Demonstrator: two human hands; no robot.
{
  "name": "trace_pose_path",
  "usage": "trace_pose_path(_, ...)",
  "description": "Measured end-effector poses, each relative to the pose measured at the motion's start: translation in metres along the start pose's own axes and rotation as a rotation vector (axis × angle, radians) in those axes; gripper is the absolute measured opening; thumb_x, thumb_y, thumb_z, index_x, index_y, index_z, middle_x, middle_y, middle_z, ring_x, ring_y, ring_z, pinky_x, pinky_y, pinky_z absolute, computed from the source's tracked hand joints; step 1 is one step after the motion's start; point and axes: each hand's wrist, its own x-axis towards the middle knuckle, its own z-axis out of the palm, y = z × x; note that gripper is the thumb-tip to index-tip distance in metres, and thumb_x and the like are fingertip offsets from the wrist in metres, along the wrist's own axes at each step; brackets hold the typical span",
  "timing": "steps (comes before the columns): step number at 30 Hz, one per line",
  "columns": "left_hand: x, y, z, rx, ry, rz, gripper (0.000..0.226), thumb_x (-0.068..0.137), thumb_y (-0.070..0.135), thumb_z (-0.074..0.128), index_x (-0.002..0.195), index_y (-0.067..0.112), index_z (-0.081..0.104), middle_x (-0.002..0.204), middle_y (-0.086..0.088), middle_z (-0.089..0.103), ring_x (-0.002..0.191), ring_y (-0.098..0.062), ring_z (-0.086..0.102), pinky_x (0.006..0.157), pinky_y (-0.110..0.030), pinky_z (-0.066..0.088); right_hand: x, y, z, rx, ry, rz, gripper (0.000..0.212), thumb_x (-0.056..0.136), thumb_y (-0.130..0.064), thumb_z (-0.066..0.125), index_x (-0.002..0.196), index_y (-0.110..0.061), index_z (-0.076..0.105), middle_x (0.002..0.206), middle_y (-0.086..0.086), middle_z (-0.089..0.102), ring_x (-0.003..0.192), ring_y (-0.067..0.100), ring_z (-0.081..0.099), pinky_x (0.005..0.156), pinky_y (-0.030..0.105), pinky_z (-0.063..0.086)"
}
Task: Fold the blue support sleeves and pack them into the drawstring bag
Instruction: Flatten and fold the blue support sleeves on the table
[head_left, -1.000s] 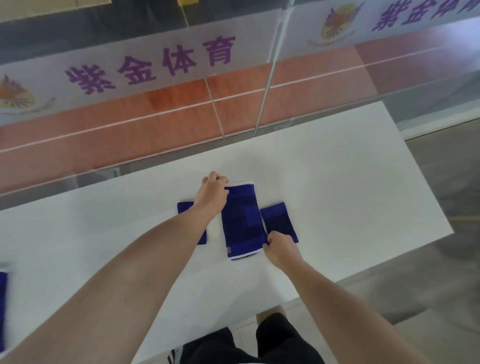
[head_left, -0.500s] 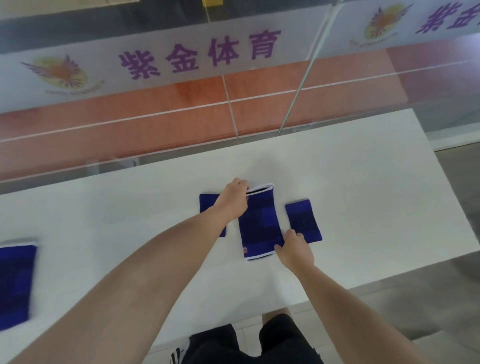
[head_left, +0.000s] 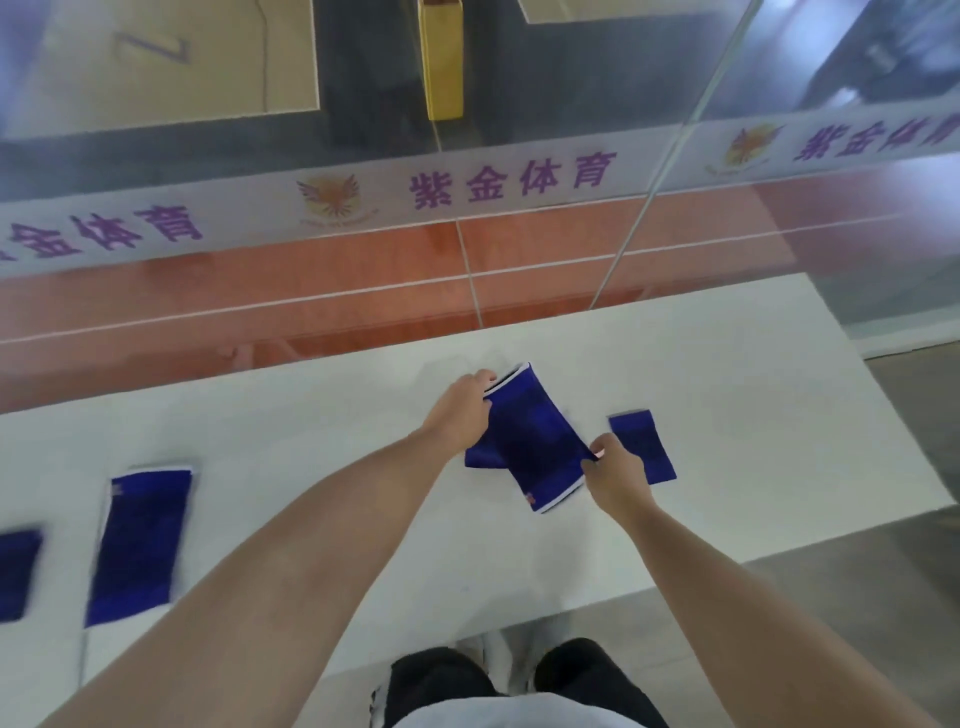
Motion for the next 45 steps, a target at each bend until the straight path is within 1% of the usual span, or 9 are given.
trace_pose_path(6, -0.071, -0.020, -0.050, 0.003, 0.220, -0.016, 0.015, 0.093, 0.010, 0.049, 0.103, 0.020, 0.048, 0.100, -0.006, 0.057, 0.086, -0.026, 0.055, 0.076, -0.039, 0.046, -0.031, -0.041, 0.025, -0.024, -0.118, -0.129, 0.015, 0.090, -0.017, 0.051, 0.103, -0.024, 0.052, 0.090, 0.010, 0.066, 0.074, 0.029, 0.068, 0.060, 0.038, 0.056)
trace_pose_path(11, -0.154, -0.062, -0.073, -0.020, 0.357, -0.121, 0.009, 0.094, 0.013, 0.049, 0.098, 0.021, 0.052, 0.096, -0.002, 0.056, 0.087, -0.022, 0.054, 0.074, -0.034, 0.042, -0.070, -0.061, 0.074, -0.062, -0.252, -0.295, 0.011, 0.086, -0.017, 0.055, 0.090, -0.027, 0.052, 0.089, 0.008, 0.066, 0.078, 0.031, 0.068, 0.068, 0.039, 0.058)
trace_pose_path(18, -0.246, -0.141, -0.102, -0.005, 0.464, -0.272, 0.029, 0.097, 0.015, 0.052, 0.124, 0.022, 0.053, 0.112, -0.003, 0.059, 0.098, -0.022, 0.056, 0.084, -0.033, 0.046, -0.137, -0.099, 0.140, -0.111, -0.408, -0.371, 0.013, 0.090, -0.013, 0.056, 0.103, -0.017, 0.056, 0.085, 0.017, 0.070, 0.060, 0.024, 0.063, 0.060, 0.036, 0.056)
trace_pose_path(23, -0.263, -0.194, -0.126, 0.042, 0.409, -0.370, 0.038, 0.096, 0.016, 0.052, 0.134, 0.018, 0.052, 0.123, -0.007, 0.059, 0.107, -0.026, 0.059, 0.084, -0.035, 0.050, -0.156, -0.129, 0.185, -0.177, -0.431, -0.411, 0.016, 0.089, -0.017, 0.056, 0.104, -0.022, 0.057, 0.091, 0.010, 0.069, 0.074, 0.024, 0.064, 0.067, 0.035, 0.055)
trace_pose_path(27, -0.265, -0.243, -0.143, 0.049, 0.286, -0.436, 0.035, 0.091, 0.022, 0.051, 0.126, 0.027, 0.046, 0.102, 0.000, 0.063, 0.090, -0.023, 0.059, 0.075, -0.041, 0.054, -0.149, -0.167, 0.214, -0.254, -0.355, -0.417, 0.020, 0.089, -0.015, 0.053, 0.104, -0.023, 0.064, 0.093, 0.001, 0.066, 0.082, 0.022, 0.063, 0.076, 0.035, 0.055)
trace_pose_path(32, -0.256, -0.295, -0.148, 0.166, 0.207, -0.381, 0.018, 0.095, 0.023, 0.053, 0.109, 0.025, 0.042, 0.090, 0.002, 0.062, 0.084, -0.021, 0.055, 0.073, -0.036, 0.042, -0.145, -0.200, 0.257, -0.404, -0.325, -0.380, 0.029, 0.088, -0.013, 0.048, 0.112, -0.023, 0.062, 0.104, 0.002, 0.067, 0.090, 0.023, 0.064, 0.075, 0.033, 0.053)
trace_pose_path(37, -0.243, -0.323, -0.142, 0.290, 0.095, -0.295, 0.017, 0.098, 0.022, 0.051, 0.114, 0.024, 0.047, 0.108, -0.002, 0.059, 0.092, -0.018, 0.049, 0.076, -0.032, 0.044, -0.140, -0.205, 0.279, -0.367, -0.381, -0.364, 0.030, 0.088, -0.007, 0.037, 0.105, -0.024, 0.054, 0.092, 0.001, 0.059, 0.070, 0.019, 0.053, 0.056, 0.028, 0.042)
trace_pose_path(41, -0.236, -0.323, -0.122, 0.263, 0.086, -0.225, 0.033, 0.096, 0.027, 0.055, 0.129, 0.027, 0.050, 0.133, 0.002, 0.041, 0.123, -0.022, 0.036, 0.101, -0.036, 0.039, -0.125, -0.212, 0.288, -0.245, -0.388, -0.271, 0.023, 0.090, -0.012, 0.045, 0.087, -0.022, 0.066, 0.089, 0.001, 0.066, 0.076, 0.023, 0.065, 0.070, 0.031, 0.056)
trace_pose_path(45, -0.240, -0.289, -0.103, 0.118, -0.066, -0.059, 0.046, 0.093, 0.056, 0.053, 0.128, 0.026, 0.053, 0.127, 0.008, 0.049, 0.117, -0.016, 0.046, 0.097, -0.031, 0.042, -0.111, -0.225, 0.289, -0.039, -0.417, -0.194, 0.016, 0.090, -0.014, 0.053, 0.086, -0.015, 0.068, 0.072, 0.006, 0.069, 0.059, 0.022, 0.066, 0.074, 0.041, 0.062)
